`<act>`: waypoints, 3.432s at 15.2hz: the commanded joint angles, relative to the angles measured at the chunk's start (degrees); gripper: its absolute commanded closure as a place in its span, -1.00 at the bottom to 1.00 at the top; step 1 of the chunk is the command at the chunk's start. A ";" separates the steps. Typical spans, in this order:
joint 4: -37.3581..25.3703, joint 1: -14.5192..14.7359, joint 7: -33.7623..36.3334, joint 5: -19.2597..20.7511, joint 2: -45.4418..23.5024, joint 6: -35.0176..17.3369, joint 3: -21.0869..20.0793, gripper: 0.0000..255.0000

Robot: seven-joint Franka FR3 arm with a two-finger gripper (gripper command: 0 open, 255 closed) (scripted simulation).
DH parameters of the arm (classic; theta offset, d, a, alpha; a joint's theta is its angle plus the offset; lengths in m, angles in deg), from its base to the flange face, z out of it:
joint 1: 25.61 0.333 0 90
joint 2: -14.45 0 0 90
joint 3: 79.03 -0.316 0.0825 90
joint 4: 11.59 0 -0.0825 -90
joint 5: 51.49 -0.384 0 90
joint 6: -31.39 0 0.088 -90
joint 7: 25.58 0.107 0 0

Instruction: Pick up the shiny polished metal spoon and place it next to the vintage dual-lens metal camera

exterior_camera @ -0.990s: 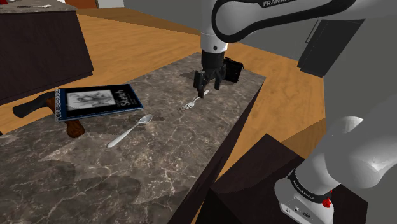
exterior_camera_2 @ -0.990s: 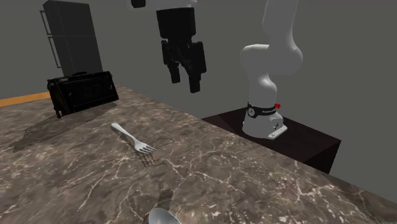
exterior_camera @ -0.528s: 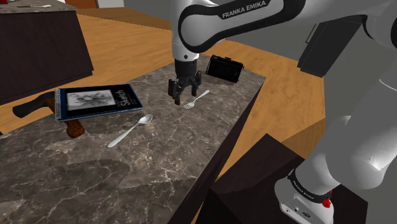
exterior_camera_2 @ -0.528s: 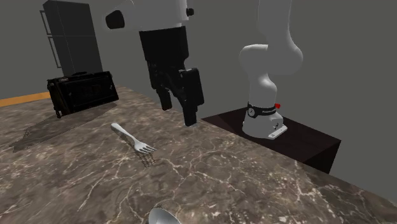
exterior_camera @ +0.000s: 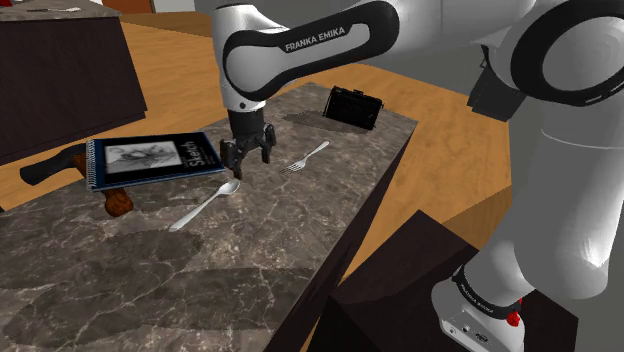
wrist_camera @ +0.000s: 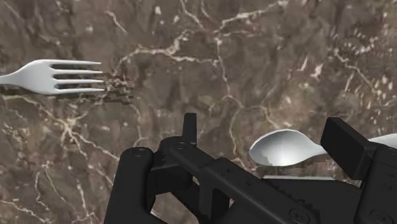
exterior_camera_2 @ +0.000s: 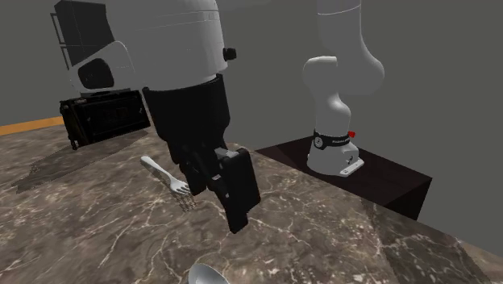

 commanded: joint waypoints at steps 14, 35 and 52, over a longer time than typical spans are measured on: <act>-6.67 2.79 1.16 1.61 -10.06 -2.88 -0.53 -1.00; -8.80 2.70 1.17 1.27 -8.38 0.90 -0.75 1.00; -18.16 2.86 1.45 0.72 -5.85 12.71 -1.14 1.00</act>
